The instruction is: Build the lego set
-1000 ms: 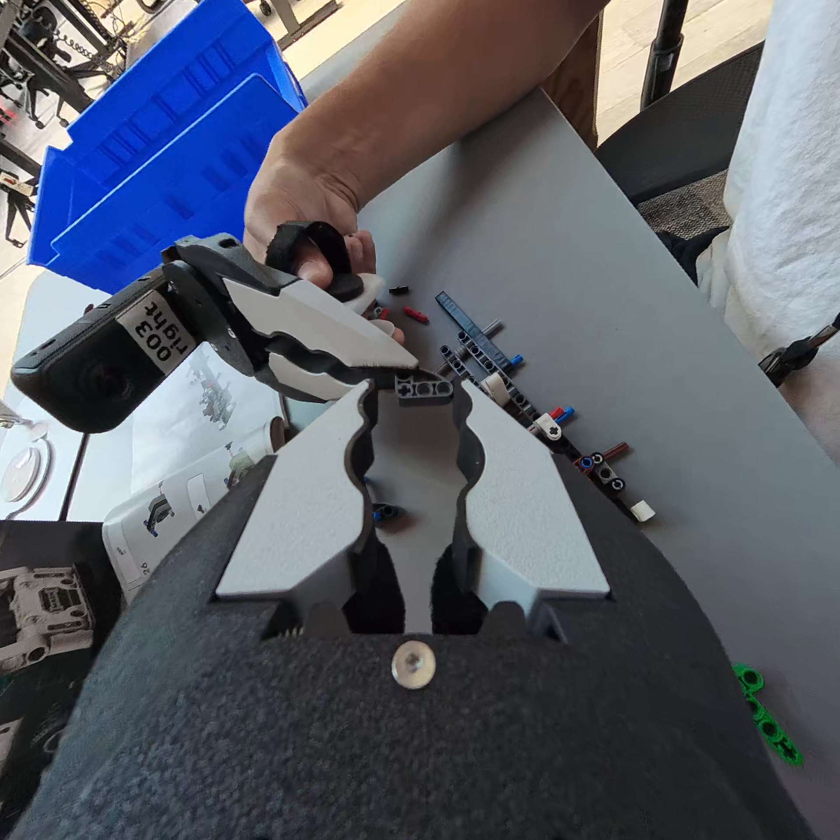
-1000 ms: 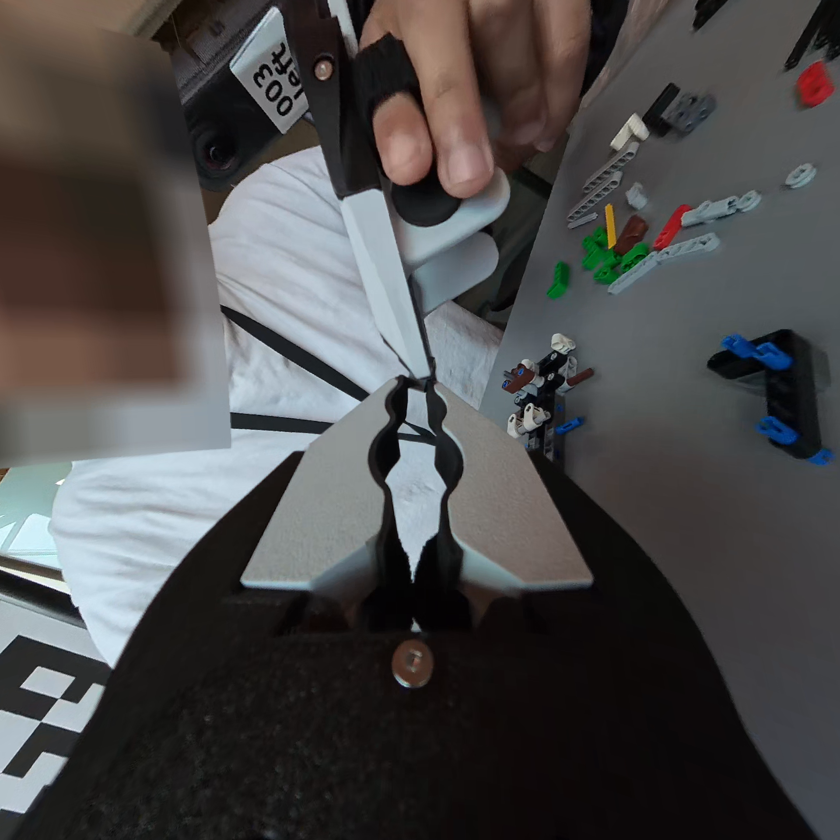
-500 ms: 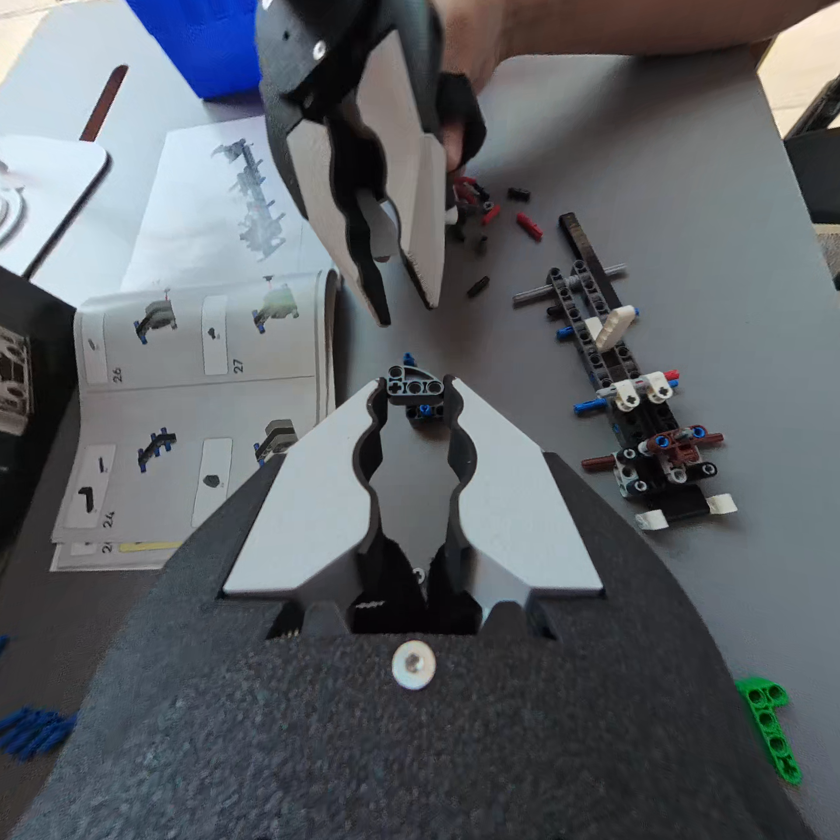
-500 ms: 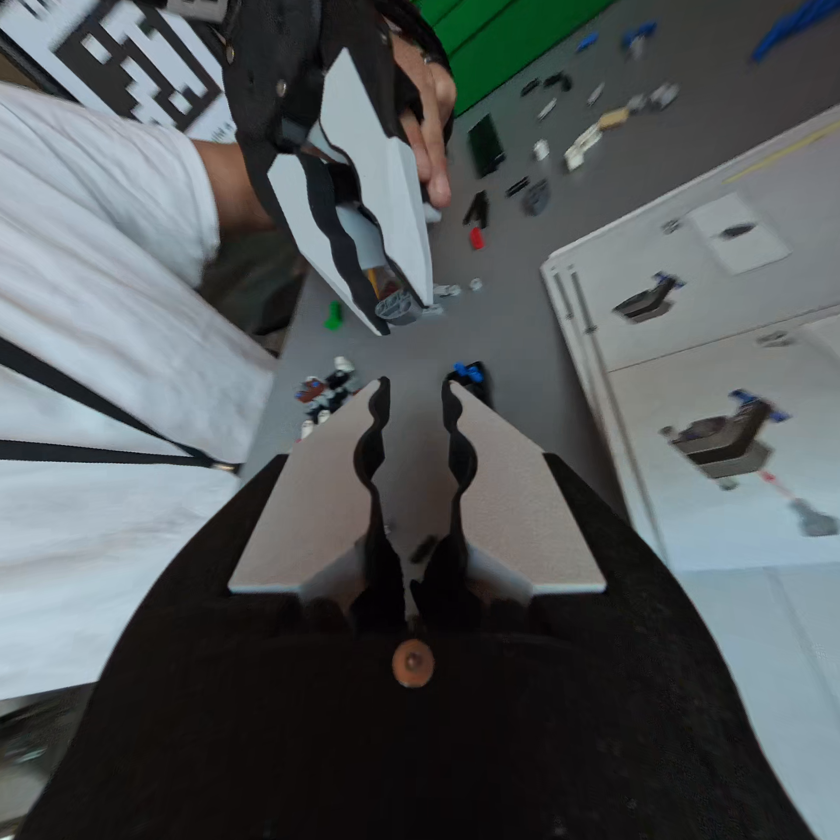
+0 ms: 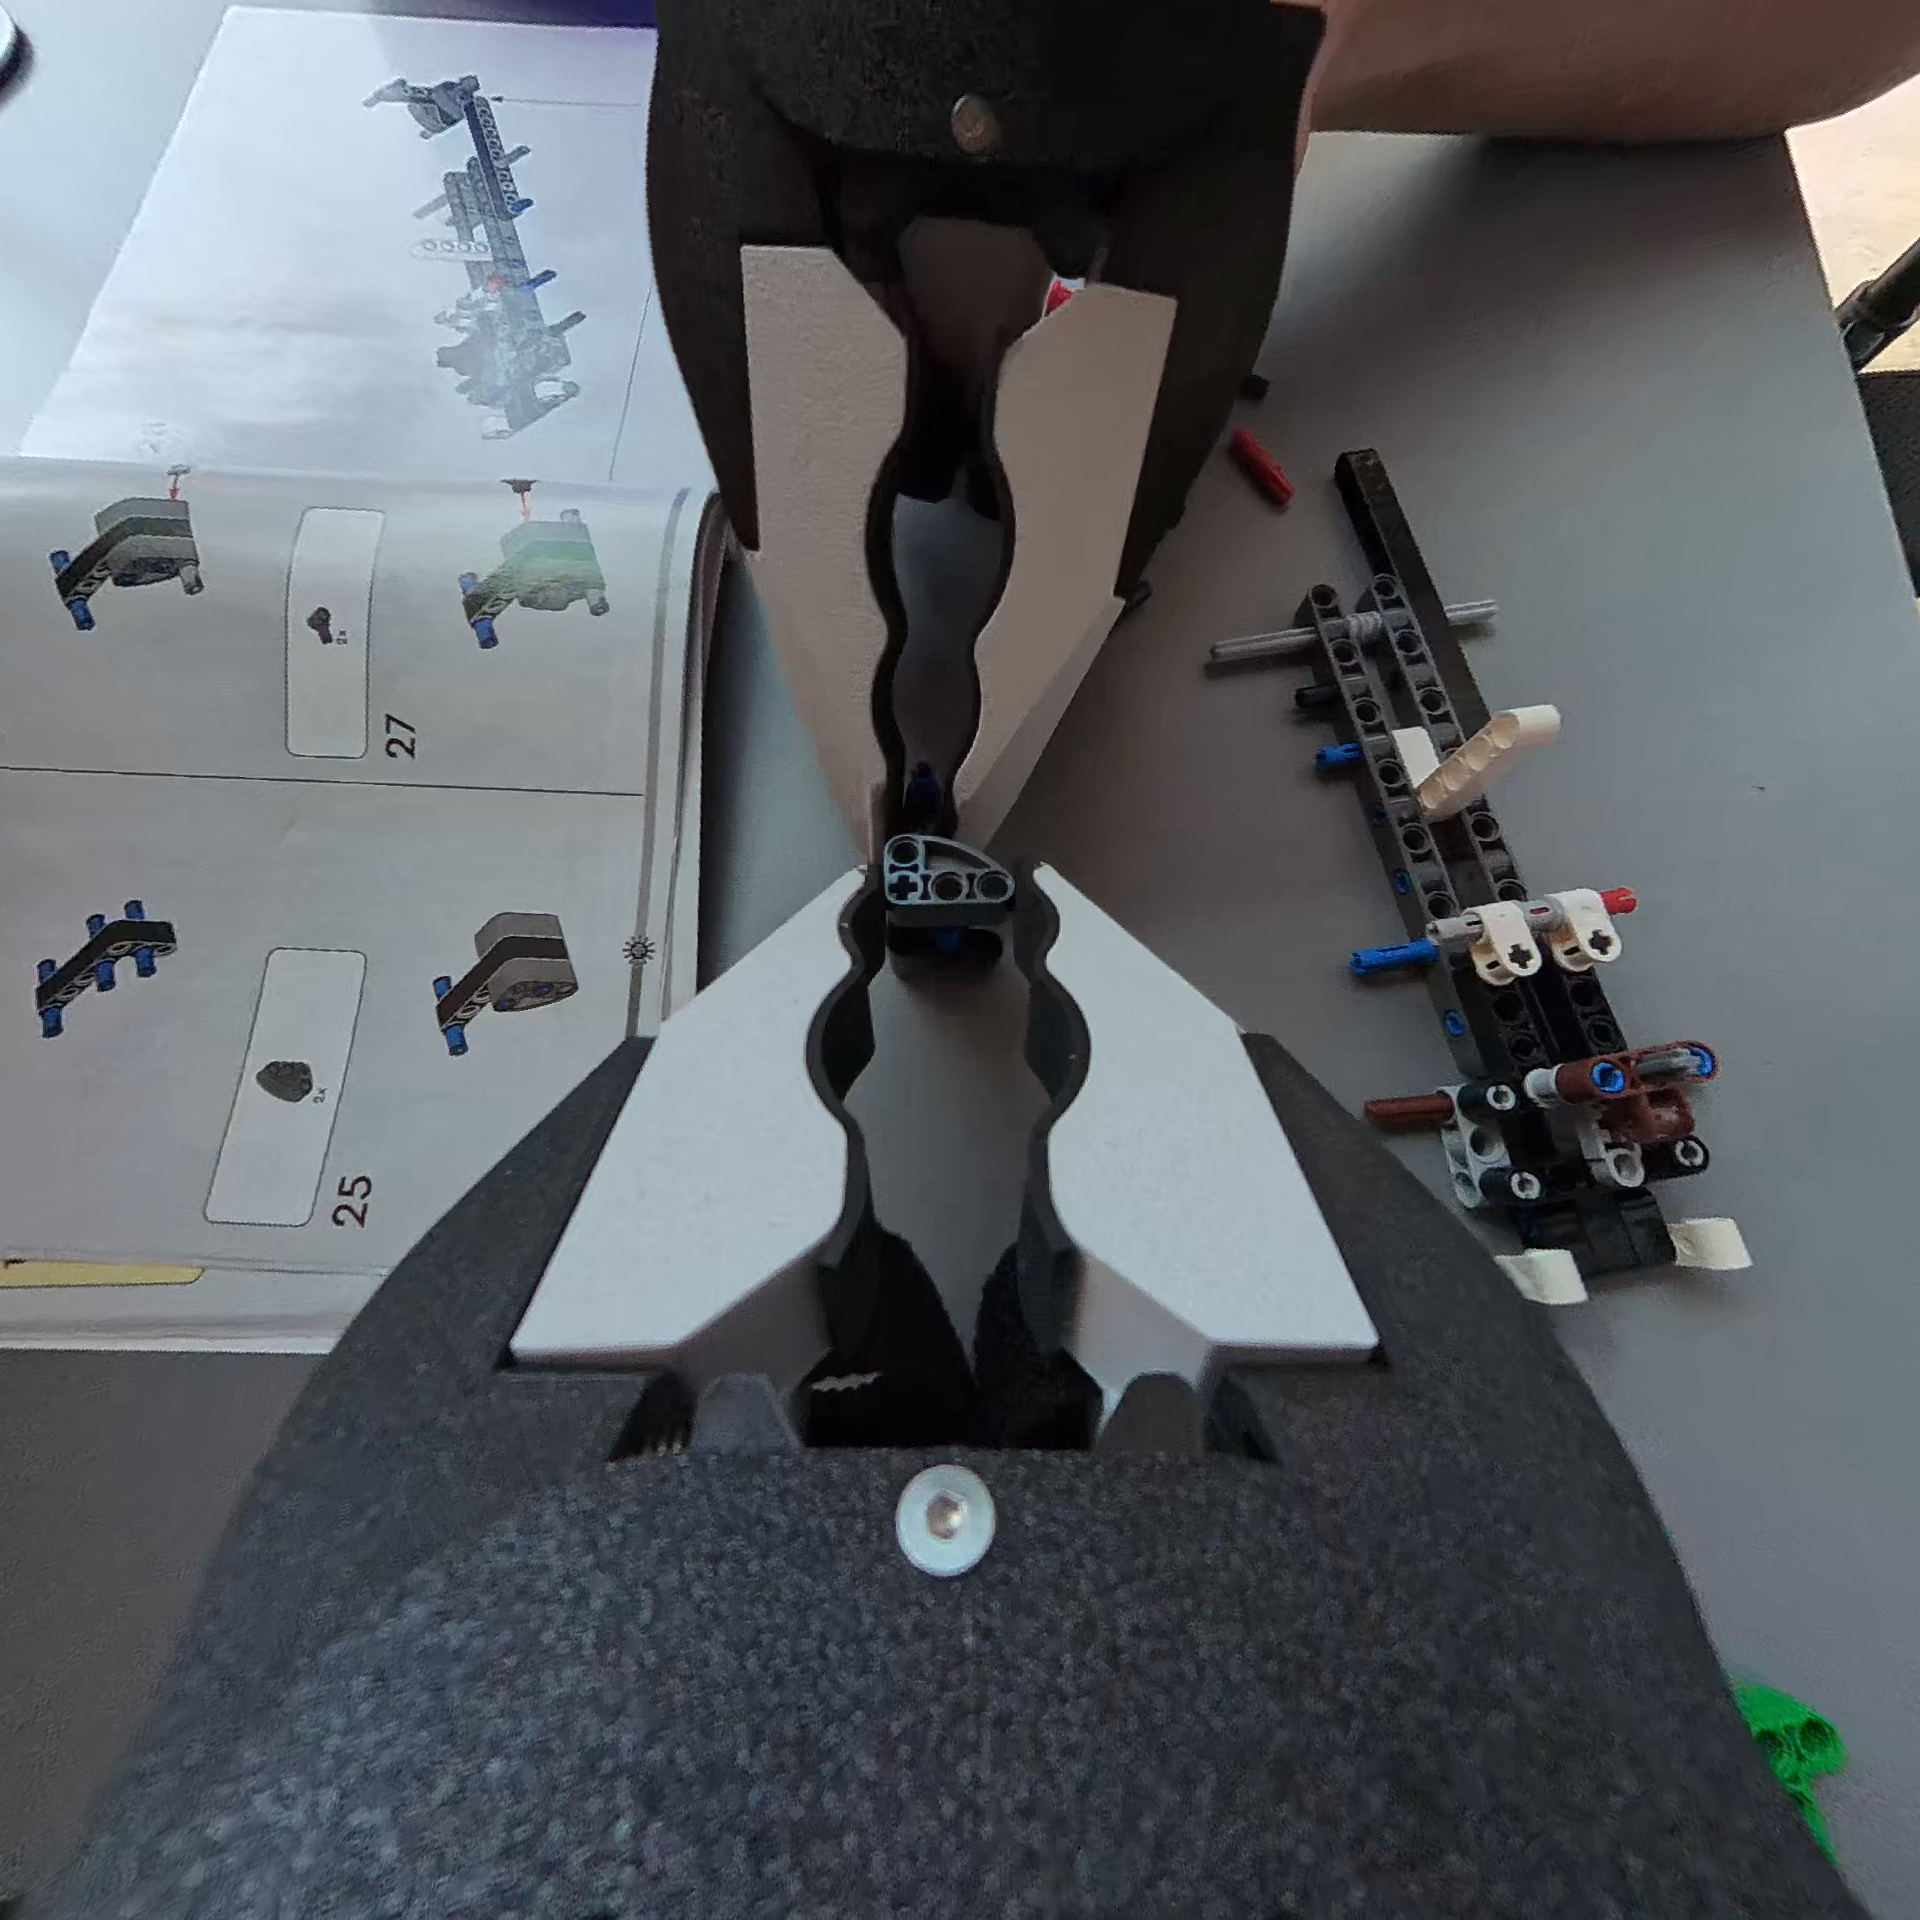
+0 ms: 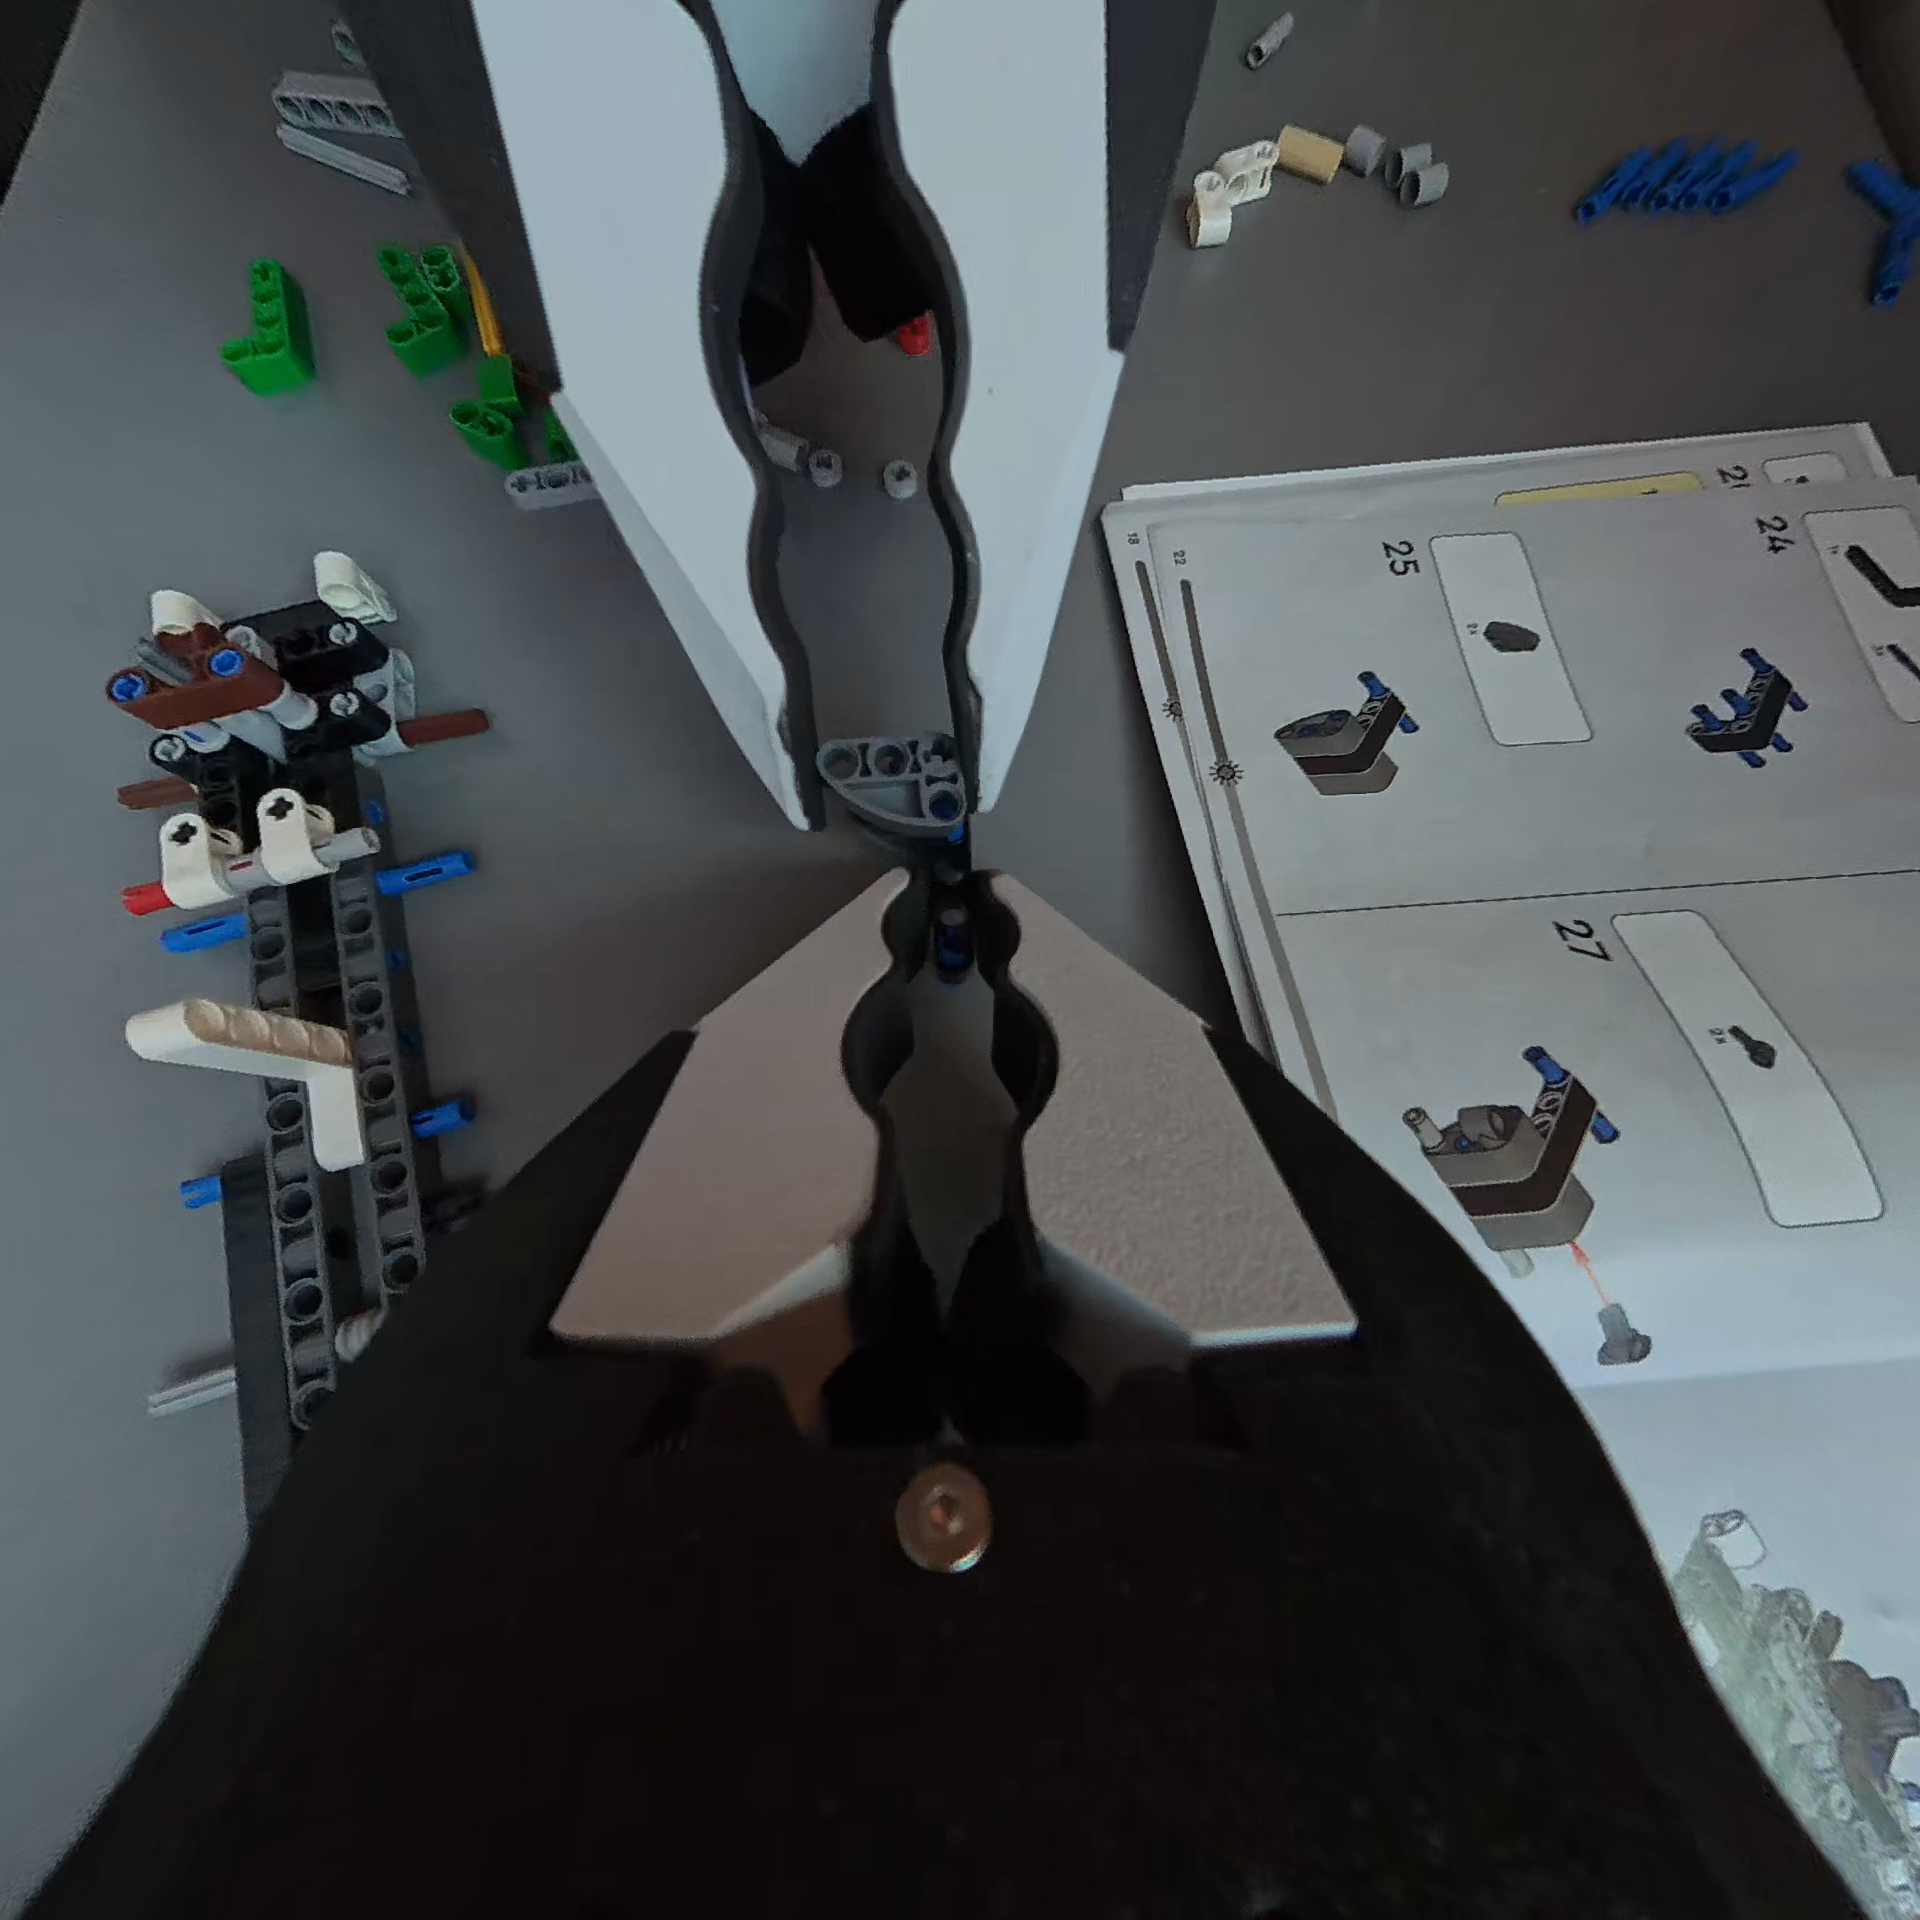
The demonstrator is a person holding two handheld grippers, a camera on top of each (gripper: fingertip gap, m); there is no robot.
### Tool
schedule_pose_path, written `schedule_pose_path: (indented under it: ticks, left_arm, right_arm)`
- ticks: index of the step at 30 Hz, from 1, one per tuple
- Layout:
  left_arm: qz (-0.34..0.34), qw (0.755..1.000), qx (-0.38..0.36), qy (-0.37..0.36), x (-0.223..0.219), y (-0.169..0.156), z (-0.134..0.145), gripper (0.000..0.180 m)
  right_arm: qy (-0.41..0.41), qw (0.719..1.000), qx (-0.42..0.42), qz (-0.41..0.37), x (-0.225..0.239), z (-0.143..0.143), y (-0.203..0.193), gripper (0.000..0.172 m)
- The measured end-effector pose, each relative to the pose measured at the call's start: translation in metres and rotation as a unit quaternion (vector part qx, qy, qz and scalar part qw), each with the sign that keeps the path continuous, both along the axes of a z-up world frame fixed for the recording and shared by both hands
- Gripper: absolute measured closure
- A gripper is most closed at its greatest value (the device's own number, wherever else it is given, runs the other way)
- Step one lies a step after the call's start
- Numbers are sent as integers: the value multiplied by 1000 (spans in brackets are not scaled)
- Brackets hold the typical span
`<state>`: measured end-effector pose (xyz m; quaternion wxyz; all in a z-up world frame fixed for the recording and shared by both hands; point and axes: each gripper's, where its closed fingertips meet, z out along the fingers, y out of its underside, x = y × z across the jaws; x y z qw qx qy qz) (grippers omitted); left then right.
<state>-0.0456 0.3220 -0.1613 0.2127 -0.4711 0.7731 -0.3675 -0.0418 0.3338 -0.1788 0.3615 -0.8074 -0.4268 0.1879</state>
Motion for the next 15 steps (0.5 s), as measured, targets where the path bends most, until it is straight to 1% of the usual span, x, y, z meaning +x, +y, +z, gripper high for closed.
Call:
schedule_pose_path:
  ticks: [1,8,12,15]
  left_arm:
    - [2,1000,4,1,0,1,-1,158]
    - [-4,1000,14,0,-2,3,-1,158]
    - [-22,999,-22,-10,-5,2,5,158]
    - [-30,999,-19,-4,-6,6,-1,158]
  right_arm:
    - [-6,1000,11,3,0,0,0,165]
    - [-5,1000,8,12,-2,-1,-1,165]
    - [-3,1000,5,15,-2,-1,-2,165]
    - [-3,1000,6,15,-2,-1,-2,165]
